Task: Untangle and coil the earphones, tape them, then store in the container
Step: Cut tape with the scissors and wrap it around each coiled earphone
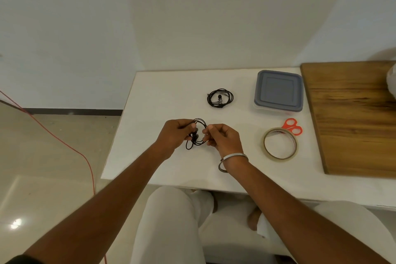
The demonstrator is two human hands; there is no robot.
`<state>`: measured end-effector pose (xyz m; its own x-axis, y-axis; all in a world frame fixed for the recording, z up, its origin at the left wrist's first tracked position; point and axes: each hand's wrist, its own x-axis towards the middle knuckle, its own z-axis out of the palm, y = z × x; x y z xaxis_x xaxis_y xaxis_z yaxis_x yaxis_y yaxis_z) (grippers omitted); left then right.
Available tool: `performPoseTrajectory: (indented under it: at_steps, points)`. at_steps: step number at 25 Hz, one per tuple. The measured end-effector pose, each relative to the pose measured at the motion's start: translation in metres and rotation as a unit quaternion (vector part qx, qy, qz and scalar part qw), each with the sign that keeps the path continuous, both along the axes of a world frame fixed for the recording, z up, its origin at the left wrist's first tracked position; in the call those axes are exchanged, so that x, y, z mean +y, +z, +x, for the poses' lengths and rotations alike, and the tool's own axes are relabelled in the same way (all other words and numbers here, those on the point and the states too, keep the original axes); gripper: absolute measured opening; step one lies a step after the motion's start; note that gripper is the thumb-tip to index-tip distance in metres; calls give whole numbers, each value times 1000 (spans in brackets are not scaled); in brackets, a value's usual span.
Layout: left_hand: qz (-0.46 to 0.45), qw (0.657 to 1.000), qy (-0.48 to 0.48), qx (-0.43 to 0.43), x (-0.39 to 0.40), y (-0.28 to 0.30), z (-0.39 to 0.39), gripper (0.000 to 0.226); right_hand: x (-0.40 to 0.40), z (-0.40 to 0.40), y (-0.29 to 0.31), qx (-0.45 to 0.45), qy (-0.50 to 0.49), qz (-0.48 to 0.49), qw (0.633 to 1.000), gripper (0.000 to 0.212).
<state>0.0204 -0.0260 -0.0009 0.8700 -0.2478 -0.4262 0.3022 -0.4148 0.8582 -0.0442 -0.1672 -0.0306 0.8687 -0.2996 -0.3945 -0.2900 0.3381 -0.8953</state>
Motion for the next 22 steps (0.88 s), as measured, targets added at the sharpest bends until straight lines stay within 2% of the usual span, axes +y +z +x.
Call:
performPoseTrajectory:
  at_steps: [3,7,13,16,22]
  points:
    - [-13,1000,13,-5,-5,4,-4,25,-2,-3,0,-3,-43,36,998,19]
    - [-73,996,48,6,-14,11,-11,32,-4,-5,4,-1,-72,67,995,14]
    - [-91,994,57,21,-23,12,-19,35,-7,-5,8,1,-94,58,994,14]
    - [-108,991,63,38,-26,12,-24,35,-8,-4,7,6,-106,30,994,12]
    - [-130,988,73,50,-36,10,-35,38,-4,-2,0,28,-109,-102,988,10]
